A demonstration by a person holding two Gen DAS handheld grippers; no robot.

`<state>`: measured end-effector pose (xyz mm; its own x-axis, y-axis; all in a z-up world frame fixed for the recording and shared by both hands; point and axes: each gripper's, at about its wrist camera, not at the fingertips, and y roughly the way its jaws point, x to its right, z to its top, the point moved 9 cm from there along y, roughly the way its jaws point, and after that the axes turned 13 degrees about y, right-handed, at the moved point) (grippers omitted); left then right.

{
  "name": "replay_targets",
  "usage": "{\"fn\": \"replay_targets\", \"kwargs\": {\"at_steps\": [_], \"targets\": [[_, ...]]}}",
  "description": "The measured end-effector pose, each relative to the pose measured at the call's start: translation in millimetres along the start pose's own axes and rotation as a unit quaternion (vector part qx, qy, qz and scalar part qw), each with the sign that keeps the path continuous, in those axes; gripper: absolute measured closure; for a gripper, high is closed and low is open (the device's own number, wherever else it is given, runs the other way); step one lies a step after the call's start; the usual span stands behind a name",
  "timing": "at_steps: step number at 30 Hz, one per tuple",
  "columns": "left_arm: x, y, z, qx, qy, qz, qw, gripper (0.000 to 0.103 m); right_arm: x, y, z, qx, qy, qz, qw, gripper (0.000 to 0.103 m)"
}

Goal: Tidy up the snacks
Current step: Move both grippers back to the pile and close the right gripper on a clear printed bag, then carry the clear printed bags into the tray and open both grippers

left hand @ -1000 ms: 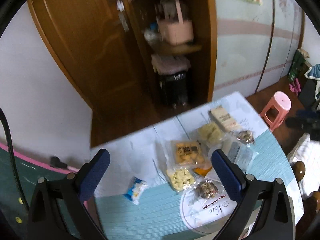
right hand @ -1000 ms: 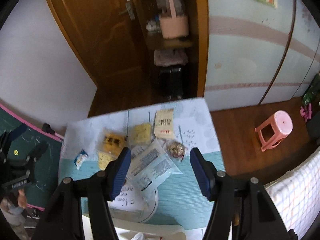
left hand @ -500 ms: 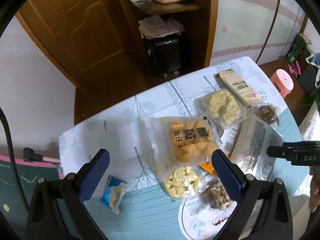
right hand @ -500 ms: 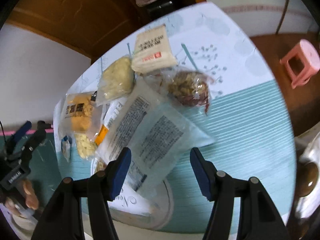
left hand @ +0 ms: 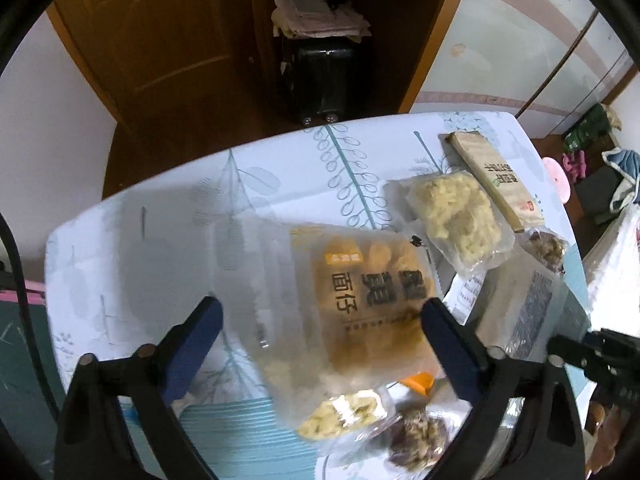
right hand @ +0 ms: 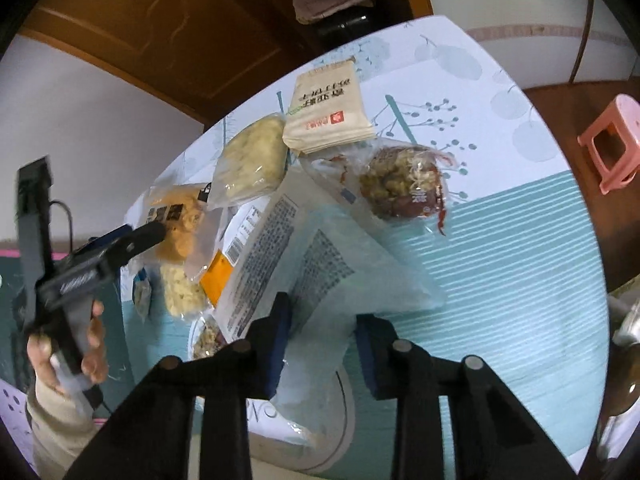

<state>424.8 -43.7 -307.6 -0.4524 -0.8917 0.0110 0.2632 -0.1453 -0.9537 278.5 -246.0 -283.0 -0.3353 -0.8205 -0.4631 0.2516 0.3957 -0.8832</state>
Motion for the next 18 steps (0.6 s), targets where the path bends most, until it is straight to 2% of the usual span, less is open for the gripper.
{"fn": "replay_targets", "kwargs": {"at_steps": [1, 2, 4, 7, 13, 18], "targets": [[4, 0, 1, 0.008, -0.002, -0.012, 0.9999, 0.031, 0, -1, 0, 0.002, -0.003, 0.000, 1.000, 0.074], [8, -3, 2, 0.018, -0.004, -0.025, 0.9995, 0.039, -1, -3, -1, 0.005, -0.005, 0.001, 1.000, 0.075], [9, -13, 6, 0.035, 0.004, 0.003, 0.9994, 0.066, -3, -9, -5, 0.012, -0.012, 0.002, 1.000, 0.076], [14, -38, 10, 0.070, 0.015, 0.025, 0.9971, 0.087, -4, -23, -6, 0.028, -0.028, 0.000, 0.999, 0.079], [30, -90, -1, 0.093, 0.033, 0.060, 0.9933, 0.095, -14, -55, -11, 0.059, -0.055, 0.000, 0.997, 0.083], [55, -158, -16, 0.138, 0.051, 0.049, 0.9879, 0.097, -33, -97, -18, 0.100, -0.076, 0.012, 0.992, 0.084]]}}
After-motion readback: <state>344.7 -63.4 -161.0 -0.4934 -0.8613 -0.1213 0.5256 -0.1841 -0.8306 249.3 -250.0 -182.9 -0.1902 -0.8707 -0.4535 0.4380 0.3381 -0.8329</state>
